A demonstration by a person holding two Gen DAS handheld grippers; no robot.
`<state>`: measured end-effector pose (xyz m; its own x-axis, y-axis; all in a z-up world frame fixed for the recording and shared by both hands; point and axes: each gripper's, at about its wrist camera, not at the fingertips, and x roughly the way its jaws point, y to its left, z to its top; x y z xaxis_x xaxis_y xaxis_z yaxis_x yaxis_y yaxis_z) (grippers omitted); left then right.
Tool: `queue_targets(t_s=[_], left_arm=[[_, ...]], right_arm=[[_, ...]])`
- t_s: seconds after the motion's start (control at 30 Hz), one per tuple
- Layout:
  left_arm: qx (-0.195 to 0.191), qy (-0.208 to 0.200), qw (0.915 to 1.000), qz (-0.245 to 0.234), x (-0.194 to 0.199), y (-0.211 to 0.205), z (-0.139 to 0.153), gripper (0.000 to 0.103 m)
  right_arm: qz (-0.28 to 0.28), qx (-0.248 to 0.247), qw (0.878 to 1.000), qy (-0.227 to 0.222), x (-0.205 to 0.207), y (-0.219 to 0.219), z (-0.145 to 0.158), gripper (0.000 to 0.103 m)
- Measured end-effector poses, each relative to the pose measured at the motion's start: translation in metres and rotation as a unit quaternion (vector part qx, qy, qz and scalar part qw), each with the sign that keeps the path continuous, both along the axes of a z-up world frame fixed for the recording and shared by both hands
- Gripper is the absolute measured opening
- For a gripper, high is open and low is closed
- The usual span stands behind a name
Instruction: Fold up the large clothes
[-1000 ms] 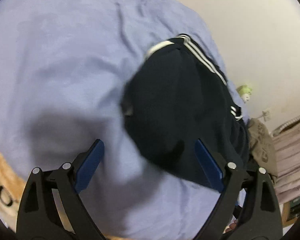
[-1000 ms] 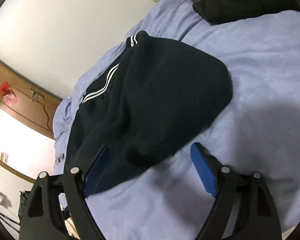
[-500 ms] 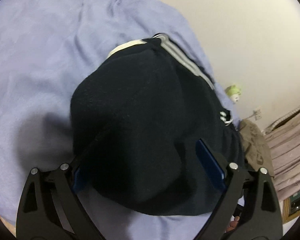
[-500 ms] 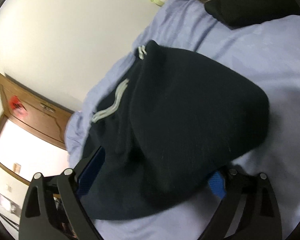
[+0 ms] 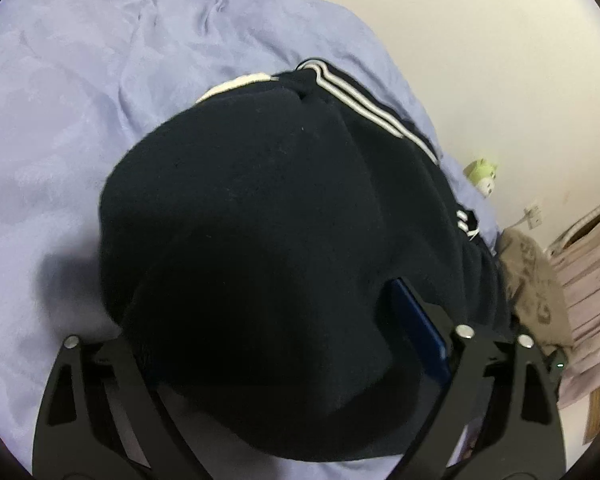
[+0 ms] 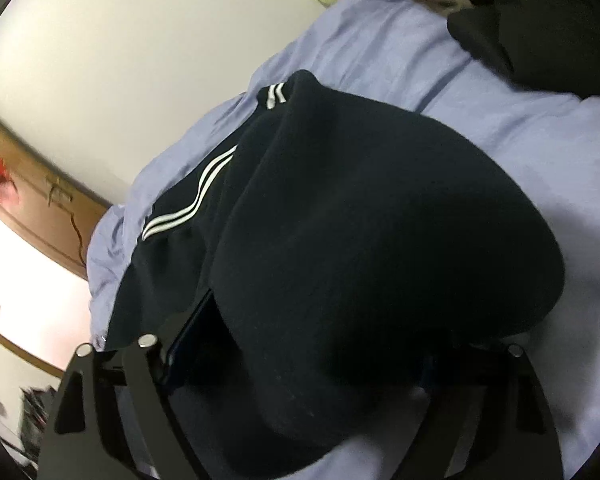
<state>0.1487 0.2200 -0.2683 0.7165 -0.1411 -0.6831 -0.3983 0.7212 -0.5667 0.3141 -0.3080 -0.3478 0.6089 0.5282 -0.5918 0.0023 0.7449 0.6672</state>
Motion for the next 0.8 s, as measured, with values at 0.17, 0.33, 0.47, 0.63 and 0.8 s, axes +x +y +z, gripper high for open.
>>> queue_targets(t_s=[0.17, 0.33, 0.47, 0.63, 0.8], left_arm=[[-0.049, 0.011, 0.9987, 0.008, -0.005, 0.015, -0.001, 0.046], [-0.066, 0.017, 0.9976, -0.001, -0.01, 0.014, 0.019, 0.033], [-0.075, 0.011, 0.997, -0.017, -0.015, 0.011, 0.045, 0.028], [-0.079, -0.005, 0.9965, -0.027, -0.02, 0.016, 0.087, 0.025], [-0.064, -0.012, 0.997, -0.04, -0.021, 0.041, 0.141, 0.024]], right_arm=[[-0.006, 0.013, 1.0, 0.022, -0.005, -0.001, 0.01, 0.039], [0.001, 0.017, 1.0, 0.008, -0.011, -0.007, 0.056, 0.035], [0.019, -0.004, 1.0, -0.023, -0.023, -0.006, 0.108, 0.034], [0.039, -0.02, 0.998, -0.037, -0.03, 0.005, 0.16, 0.033], [0.061, -0.027, 0.996, -0.054, -0.042, 0.021, 0.205, 0.032]])
